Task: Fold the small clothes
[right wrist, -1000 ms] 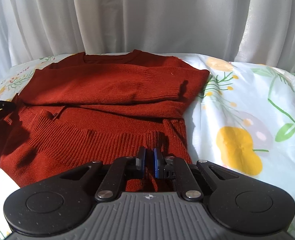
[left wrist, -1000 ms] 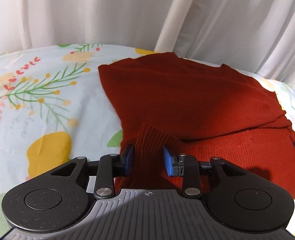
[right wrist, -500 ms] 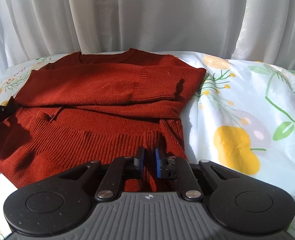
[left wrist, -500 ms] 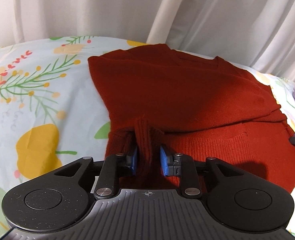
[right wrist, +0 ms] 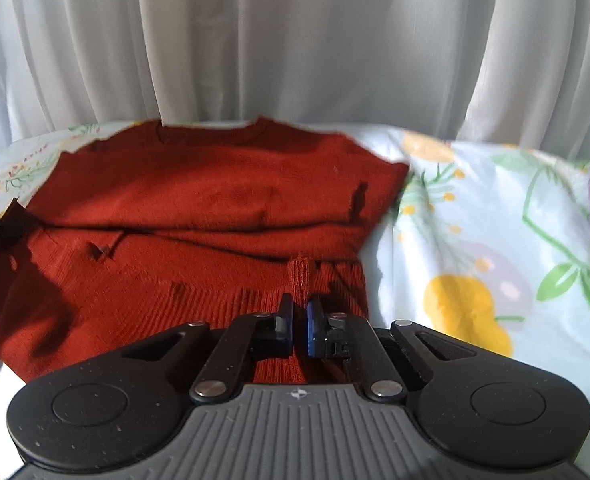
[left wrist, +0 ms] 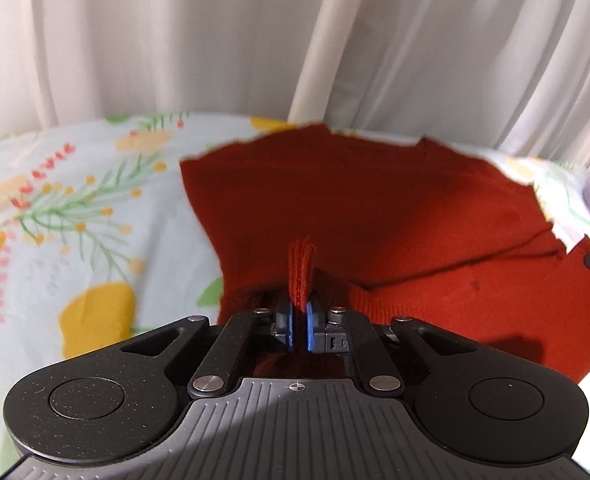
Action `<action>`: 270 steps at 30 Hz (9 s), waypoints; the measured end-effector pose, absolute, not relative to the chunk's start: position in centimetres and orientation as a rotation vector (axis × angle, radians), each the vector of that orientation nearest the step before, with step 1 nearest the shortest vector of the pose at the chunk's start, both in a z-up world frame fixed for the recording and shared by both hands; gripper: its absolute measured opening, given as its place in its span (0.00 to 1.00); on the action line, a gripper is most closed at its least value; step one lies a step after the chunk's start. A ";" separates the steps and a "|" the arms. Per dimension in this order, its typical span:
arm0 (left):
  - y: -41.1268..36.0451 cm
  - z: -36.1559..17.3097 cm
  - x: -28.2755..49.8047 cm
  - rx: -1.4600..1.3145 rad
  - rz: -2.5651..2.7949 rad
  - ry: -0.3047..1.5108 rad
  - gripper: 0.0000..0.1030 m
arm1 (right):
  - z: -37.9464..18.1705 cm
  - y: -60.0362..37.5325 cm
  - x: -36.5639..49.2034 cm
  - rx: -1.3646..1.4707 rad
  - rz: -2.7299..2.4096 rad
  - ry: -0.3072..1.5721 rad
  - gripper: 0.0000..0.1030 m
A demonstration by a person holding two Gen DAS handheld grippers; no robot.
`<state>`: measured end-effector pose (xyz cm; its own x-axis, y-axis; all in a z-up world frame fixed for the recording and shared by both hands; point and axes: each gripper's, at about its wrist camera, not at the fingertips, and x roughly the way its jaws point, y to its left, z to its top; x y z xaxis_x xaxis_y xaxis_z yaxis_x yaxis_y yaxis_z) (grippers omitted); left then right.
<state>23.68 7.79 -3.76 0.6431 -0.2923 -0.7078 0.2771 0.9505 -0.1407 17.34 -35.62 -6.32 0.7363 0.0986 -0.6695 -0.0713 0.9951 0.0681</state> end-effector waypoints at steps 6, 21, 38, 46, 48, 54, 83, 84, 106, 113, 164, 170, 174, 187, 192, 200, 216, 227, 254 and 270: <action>9.1 1.8 23.6 -0.089 -0.305 0.651 0.07 | -1.7 -36.4 16.8 0.062 0.089 0.591 0.05; 8.1 4.1 31.4 -0.098 -0.210 0.583 0.08 | 1.7 -35.8 23.7 0.058 0.013 0.471 0.05; 6.6 -0.6 40.7 -0.098 -0.045 0.601 0.08 | -0.6 -34.0 35.3 0.013 -0.153 0.483 0.05; 7.0 -2.4 38.0 -0.135 0.101 0.522 0.46 | -3.4 -34.5 35.9 0.061 -0.279 0.498 0.09; 6.1 -3.2 37.1 -0.168 0.020 0.535 0.49 | -3.6 -34.9 34.8 0.174 -0.294 0.481 0.18; -1.0 -7.0 37.4 -0.131 -0.195 0.593 0.69 | -8.0 -30.5 35.5 0.614 0.200 0.599 0.27; 5.2 -7.7 38.6 -0.070 -0.006 0.689 0.76 | -8.4 -37.1 34.1 0.345 -0.167 0.631 0.12; 5.2 -7.5 37.9 -0.059 0.000 0.692 0.78 | -8.0 -36.5 32.9 0.316 -0.168 0.630 0.13; 12.4 -6.4 31.7 -0.106 0.156 0.736 0.82 | -6.5 -33.5 22.6 -0.111 -0.238 0.601 0.33; 15.6 -6.8 26.8 -0.434 -0.009 0.815 0.84 | -4.3 -30.9 20.5 0.082 0.008 0.585 0.39; -4.7 -6.0 30.8 -0.368 -0.314 0.962 0.15 | -5.5 -29.2 21.6 0.525 0.117 0.654 0.18; -1.9 -4.5 26.9 -0.427 -0.360 0.927 0.38 | -5.4 -30.7 21.1 0.535 0.108 0.640 0.18; 1.8 -2.2 25.0 -0.498 -0.289 0.815 0.50 | -5.0 -30.8 21.5 0.544 0.154 0.639 0.18; 3.9 -7.3 26.7 -0.537 -0.154 0.923 0.51 | -5.6 -23.7 26.2 0.430 0.387 0.776 0.19; 5.1 -8.1 26.7 -0.557 -0.226 0.970 0.59 | -8.0 -25.4 25.3 0.435 0.377 0.800 0.00; 7.9 -7.0 28.4 -0.648 -0.124 0.904 0.64 | -5.9 -28.3 27.7 0.588 0.312 0.732 0.36; 6.5 -8.8 29.8 -0.760 -0.268 0.939 0.64 | -7.9 -26.2 36.3 0.773 0.444 0.846 0.48; 6.0 -5.3 26.6 -0.571 -0.168 0.873 0.70 | -3.1 -22.6 33.7 0.213 0.331 0.635 0.10; -5.3 -8.1 23.3 -0.165 -0.283 0.917 0.71 | -9.6 -36.5 23.2 0.831 0.288 0.737 0.63; -1.0 -7.3 23.2 -0.422 -0.260 0.964 0.63 | -10.0 -36.6 23.1 0.686 0.221 0.796 0.26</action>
<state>23.21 -0.98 -7.25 0.5483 -0.3963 -0.7364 0.0280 0.8888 -0.4574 23.09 -36.57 -9.96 0.6904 0.4291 -0.5824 0.0666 0.7639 0.6419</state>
